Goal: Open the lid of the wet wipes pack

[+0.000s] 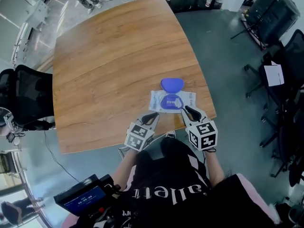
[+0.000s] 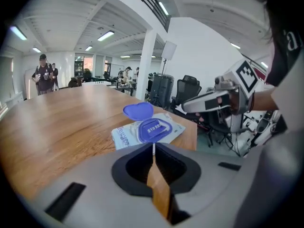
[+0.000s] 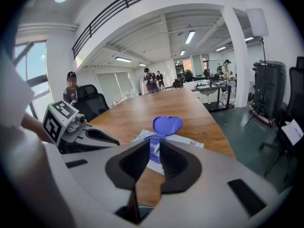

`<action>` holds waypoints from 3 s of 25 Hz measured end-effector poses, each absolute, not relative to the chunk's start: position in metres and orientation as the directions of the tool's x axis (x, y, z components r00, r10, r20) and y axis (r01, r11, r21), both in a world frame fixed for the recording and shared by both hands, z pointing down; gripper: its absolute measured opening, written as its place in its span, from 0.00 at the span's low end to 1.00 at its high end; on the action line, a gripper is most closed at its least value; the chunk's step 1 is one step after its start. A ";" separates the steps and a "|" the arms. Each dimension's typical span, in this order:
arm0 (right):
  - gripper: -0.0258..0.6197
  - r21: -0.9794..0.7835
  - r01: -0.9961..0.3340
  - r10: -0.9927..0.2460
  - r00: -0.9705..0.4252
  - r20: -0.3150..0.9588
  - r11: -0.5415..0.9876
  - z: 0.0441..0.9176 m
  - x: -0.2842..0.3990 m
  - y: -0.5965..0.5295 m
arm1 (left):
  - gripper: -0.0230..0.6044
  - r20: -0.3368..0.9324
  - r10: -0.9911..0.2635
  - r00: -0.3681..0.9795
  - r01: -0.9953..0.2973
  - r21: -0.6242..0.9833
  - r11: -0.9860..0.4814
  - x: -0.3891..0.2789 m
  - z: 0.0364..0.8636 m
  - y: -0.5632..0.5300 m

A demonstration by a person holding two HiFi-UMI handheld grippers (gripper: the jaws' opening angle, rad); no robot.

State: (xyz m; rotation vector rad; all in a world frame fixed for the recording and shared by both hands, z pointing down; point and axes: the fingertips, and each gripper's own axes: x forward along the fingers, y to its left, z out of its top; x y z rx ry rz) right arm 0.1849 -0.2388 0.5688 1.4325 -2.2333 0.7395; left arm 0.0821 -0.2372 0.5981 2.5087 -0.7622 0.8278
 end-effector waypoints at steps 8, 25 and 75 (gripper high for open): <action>0.11 -0.366 -0.907 -0.771 -0.384 0.508 0.210 0.553 0.162 -0.196 | 0.04 0.551 -0.348 0.758 -0.559 0.275 -0.782 0.053 0.545 -0.194; 0.11 -0.443 -0.895 -0.857 -0.274 0.437 0.060 0.543 0.026 -0.058 | 0.04 0.430 -0.169 0.887 -0.326 0.323 -0.888 -0.047 0.542 -0.062; 0.11 -0.362 -0.928 -0.867 -0.250 0.430 0.089 0.509 -0.067 0.236 | 0.04 0.255 -0.263 0.930 -0.345 0.366 -0.864 -0.109 0.483 0.205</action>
